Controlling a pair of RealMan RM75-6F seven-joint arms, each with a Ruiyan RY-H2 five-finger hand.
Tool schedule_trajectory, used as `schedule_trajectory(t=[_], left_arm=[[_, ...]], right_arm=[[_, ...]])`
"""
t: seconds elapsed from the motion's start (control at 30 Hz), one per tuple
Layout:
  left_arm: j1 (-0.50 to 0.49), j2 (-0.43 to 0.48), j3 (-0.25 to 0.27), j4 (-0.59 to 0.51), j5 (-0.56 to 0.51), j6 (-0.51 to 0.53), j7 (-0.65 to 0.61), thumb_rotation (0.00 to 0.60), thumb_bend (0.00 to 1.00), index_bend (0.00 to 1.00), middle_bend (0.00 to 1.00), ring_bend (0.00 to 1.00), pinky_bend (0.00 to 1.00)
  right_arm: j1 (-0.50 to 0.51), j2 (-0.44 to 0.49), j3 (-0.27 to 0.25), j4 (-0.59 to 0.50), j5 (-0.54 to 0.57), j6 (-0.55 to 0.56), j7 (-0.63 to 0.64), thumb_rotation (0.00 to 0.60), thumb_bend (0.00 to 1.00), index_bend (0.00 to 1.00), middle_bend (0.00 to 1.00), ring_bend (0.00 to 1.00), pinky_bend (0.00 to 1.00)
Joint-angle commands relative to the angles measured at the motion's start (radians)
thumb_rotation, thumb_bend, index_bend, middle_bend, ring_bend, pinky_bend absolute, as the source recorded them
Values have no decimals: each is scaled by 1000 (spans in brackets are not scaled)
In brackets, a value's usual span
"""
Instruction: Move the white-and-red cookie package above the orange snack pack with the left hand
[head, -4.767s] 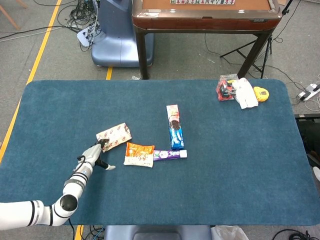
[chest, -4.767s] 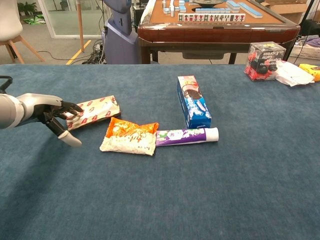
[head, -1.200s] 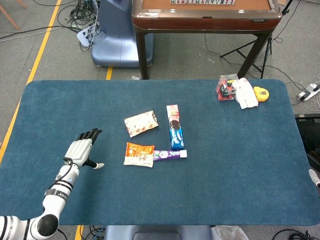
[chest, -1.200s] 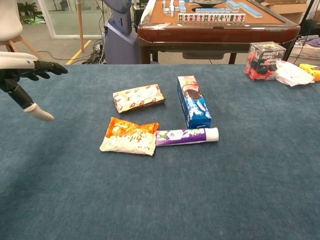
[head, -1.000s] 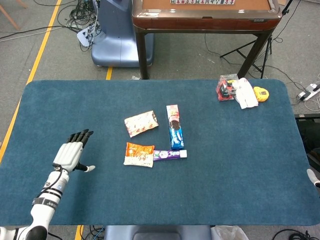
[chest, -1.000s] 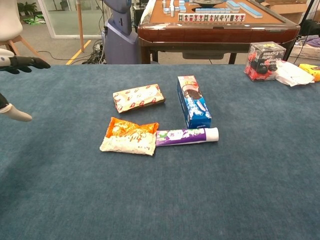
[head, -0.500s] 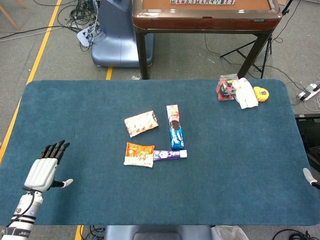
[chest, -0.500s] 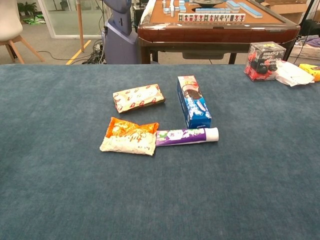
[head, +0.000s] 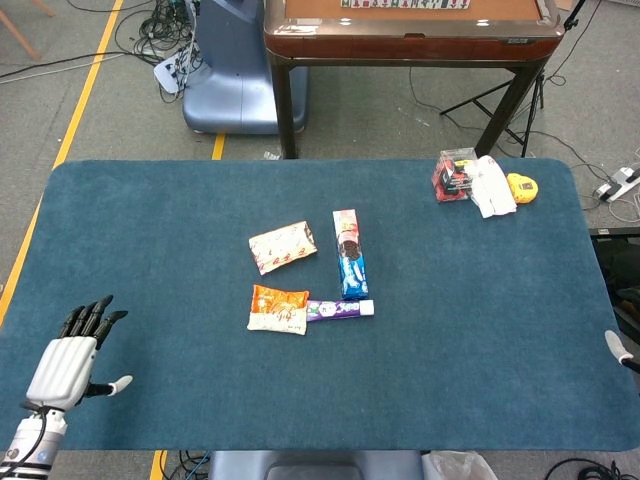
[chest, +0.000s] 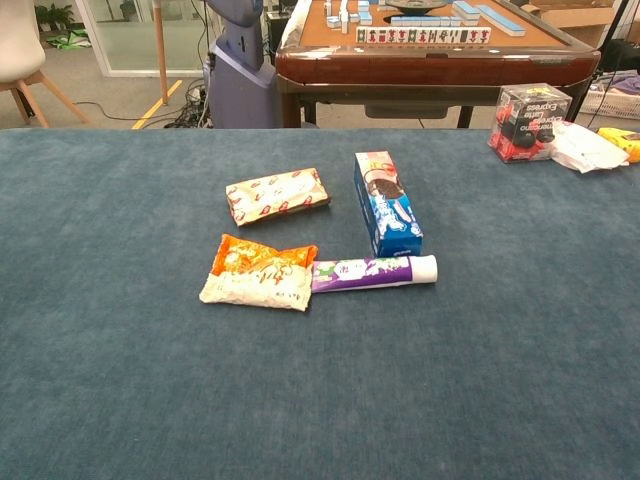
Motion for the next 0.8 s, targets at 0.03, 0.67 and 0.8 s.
schedule_trajectory(t=[0.03,0.67,0.8], left_arm=[[43,0,12,0,21,27,21,600,0,194,0,0,6],[130,30,-20,58,63,10,-37,600,0,231,0,0,34],[135,27,-32,65,65,-5,-32,600,0,232,0,0,42]], right_arm=[[0,3,3,7,12,-5,-11,600,274,317,304,170,317],[43,21,-3,7,97,-160,-50,600,192,317,304,171,317],[42,19,-7,11,90,-156,-46,600,193,317,304,170,317]])
